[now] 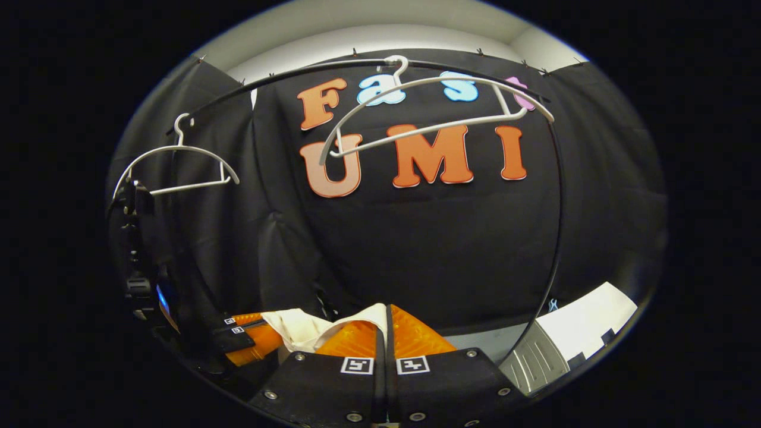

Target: Grasp the clothes on the hanger with both hands and then place them into the laundry hamper below.

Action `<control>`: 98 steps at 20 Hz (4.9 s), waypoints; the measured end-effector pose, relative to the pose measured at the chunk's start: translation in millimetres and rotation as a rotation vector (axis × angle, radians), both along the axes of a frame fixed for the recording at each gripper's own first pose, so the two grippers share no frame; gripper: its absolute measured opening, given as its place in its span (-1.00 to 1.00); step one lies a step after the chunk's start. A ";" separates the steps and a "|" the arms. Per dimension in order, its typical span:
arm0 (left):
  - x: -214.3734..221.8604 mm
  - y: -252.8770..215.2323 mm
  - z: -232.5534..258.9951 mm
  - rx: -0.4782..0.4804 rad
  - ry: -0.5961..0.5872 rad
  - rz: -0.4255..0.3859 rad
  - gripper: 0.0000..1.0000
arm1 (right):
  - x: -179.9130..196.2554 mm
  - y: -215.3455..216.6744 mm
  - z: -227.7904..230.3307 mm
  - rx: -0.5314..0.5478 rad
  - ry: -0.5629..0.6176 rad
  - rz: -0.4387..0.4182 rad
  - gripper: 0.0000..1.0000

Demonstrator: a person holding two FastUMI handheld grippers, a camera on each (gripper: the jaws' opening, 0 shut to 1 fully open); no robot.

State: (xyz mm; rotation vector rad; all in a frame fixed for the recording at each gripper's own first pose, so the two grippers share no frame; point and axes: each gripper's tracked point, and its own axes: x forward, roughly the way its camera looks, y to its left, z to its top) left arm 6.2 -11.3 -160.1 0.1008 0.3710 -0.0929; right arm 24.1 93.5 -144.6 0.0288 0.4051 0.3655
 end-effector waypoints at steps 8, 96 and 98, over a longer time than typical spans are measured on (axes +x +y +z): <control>-9.3 25.3 -59.2 -0.077 0.184 0.091 -0.85 | -10.7 -2.5 -63.5 -0.032 0.209 -0.044 -0.99; 8.7 18.7 200.9 -0.038 -0.381 0.117 0.94 | -8.3 -90.9 197.7 0.051 -0.391 -0.177 0.87; 9.6 19.3 201.8 -0.047 -0.381 0.117 0.94 | -9.7 -92.4 202.6 0.049 -0.415 -0.174 0.87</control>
